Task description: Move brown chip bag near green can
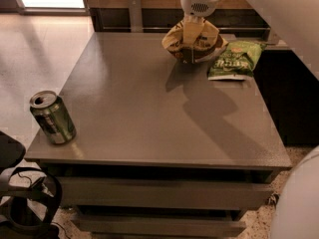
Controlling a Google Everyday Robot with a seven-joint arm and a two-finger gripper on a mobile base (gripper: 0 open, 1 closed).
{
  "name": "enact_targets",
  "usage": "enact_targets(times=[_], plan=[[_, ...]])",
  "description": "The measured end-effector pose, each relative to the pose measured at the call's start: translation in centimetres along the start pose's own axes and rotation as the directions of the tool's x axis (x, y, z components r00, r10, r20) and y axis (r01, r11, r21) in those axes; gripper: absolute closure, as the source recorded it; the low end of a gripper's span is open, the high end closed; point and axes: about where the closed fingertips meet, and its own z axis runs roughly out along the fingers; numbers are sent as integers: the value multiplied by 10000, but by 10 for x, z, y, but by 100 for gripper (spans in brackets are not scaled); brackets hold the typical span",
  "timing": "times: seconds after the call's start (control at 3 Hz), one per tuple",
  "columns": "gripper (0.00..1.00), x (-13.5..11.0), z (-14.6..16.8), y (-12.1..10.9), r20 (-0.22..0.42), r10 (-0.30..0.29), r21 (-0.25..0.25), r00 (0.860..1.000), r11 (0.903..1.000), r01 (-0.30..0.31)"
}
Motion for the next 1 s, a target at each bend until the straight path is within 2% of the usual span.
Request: enact_targets(times=[0.33,0.67,1.0], plan=[[100,3,-25,-2,345,-154,451,9993,9989,139],[100,0,-66,-4,1232,-683,1163,9900,9917,540],[100,3,-91,0,1884,-927,1491,9777,9867,649]])
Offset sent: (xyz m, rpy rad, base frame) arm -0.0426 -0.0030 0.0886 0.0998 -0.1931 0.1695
